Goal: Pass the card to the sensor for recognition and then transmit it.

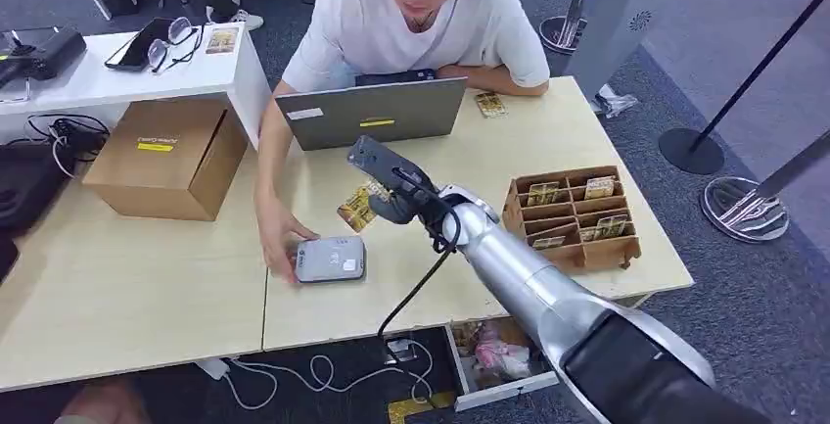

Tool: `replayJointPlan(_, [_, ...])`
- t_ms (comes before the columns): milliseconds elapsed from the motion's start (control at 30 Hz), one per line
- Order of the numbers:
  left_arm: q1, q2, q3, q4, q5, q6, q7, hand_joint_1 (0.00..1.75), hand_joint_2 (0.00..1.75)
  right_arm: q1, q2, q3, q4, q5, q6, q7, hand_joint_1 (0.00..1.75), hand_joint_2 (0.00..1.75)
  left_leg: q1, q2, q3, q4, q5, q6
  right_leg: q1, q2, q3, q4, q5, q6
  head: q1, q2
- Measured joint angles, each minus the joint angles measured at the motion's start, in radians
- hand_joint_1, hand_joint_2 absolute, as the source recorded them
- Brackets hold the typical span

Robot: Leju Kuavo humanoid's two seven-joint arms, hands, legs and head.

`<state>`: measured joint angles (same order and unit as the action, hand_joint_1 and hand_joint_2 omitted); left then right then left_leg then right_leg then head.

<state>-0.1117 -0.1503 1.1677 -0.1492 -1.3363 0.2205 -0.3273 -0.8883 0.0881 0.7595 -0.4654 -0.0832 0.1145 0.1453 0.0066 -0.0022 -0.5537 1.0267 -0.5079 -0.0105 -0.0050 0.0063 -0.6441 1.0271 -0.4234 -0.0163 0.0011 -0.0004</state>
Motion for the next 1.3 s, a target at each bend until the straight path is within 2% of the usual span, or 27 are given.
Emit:
replayJointPlan(733, [-0.031,0.0,0.0,0.0,-0.024,-0.01,0.064,0.0,0.0,0.087,0.032,0.009,-0.022,0.005,0.016,0.02,1.75,1.75,0.0,0.0,0.0,0.0,0.0,0.0,0.0,0.0,0.0,0.0,0.0,0.0,0.0,0.0])
replayJointPlan(1100, [-0.033,0.0,0.0,0.0,-0.04,-0.009,0.063,0.0,0.0,0.131,0.032,0.011,-0.01,0.005,0.01,0.017,1.75,1.75,0.0,0.0,0.0,0.0,0.0,0.0,0.0,0.0,0.0,0.0,0.0,0.0,0.0,0.0])
replayJointPlan(1300, [-0.05,-0.018,0.007,0.0,-0.034,0.009,0.101,0.0,0.0,0.141,0.032,0.011,0.007,0.002,0.009,0.006,1.75,1.75,0.0,0.0,0.0,0.0,0.0,0.0,0.0,0.0,0.0,0.0,0.0,0.0,0.0,0.0])
